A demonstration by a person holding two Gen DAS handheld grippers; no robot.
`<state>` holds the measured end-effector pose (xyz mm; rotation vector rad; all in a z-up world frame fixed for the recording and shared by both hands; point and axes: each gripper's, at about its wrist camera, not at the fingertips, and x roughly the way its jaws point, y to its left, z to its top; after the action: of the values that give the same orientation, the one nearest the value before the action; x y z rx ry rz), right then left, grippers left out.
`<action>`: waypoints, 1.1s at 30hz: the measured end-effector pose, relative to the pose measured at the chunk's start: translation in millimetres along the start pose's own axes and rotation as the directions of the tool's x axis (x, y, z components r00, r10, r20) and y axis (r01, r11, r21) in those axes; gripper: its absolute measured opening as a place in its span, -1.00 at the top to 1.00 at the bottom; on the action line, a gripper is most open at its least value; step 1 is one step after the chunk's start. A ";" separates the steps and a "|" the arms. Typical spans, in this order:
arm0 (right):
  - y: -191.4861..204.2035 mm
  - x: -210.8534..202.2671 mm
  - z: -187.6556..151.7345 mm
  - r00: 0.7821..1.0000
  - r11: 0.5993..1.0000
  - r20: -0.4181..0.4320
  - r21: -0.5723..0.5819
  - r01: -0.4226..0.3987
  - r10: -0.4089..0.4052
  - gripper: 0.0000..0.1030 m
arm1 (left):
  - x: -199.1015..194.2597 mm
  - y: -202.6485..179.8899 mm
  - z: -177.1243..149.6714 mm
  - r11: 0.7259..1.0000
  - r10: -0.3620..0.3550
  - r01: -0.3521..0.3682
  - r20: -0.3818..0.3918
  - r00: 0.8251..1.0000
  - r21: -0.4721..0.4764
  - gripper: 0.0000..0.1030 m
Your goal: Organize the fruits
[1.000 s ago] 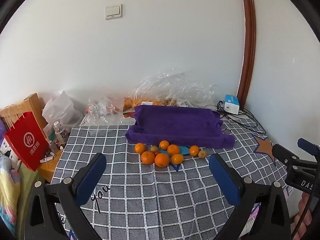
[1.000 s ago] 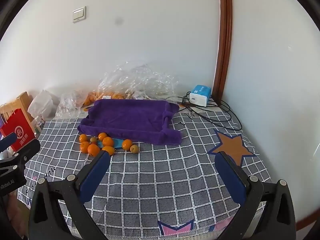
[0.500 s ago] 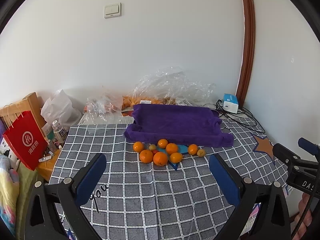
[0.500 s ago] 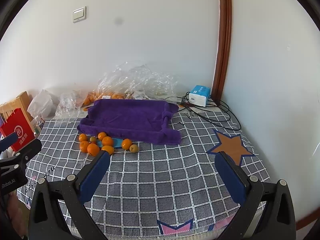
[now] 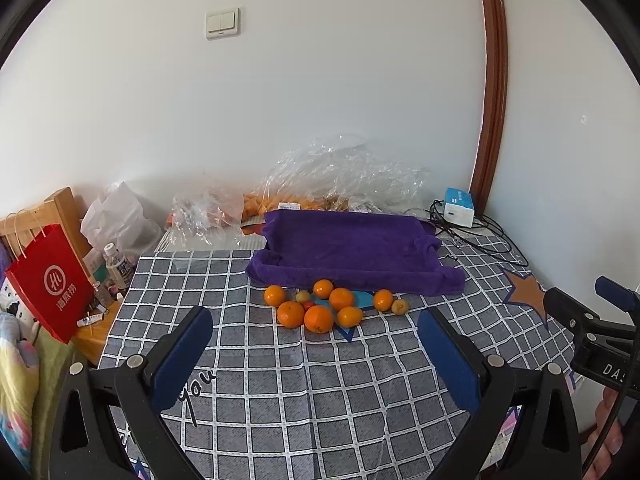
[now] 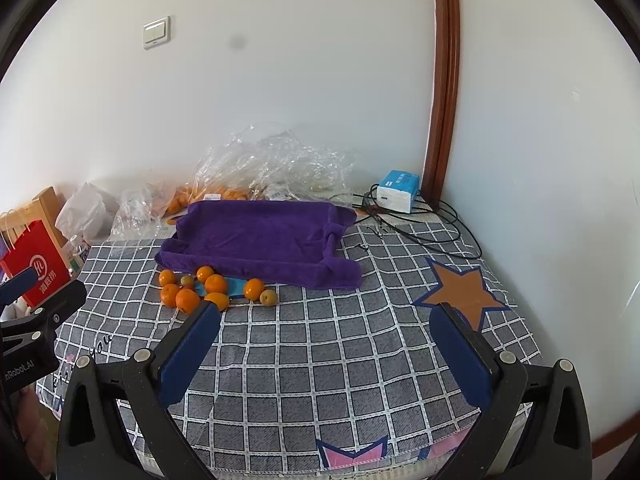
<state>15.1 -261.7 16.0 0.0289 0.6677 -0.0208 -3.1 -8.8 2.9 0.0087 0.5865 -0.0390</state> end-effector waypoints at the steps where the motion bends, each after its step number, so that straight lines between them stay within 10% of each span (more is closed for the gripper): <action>1: 0.4 -0.6 0.4 1.000 1.000 0.000 0.002 0.002 -0.002 -1.00 | -0.5 0.0 0.2 1.000 0.001 -0.001 0.001 1.000 0.000 -1.00; 33: 4.0 -2.3 -0.2 1.000 1.000 -0.004 -0.001 0.000 0.000 -1.00 | -2.6 4.3 0.7 1.000 -0.007 0.007 0.007 1.000 -0.012 -1.00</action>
<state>13.3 -257.7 17.4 0.0276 0.6718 -0.0199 -4.7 -4.5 4.9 -0.0049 0.5801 -0.0426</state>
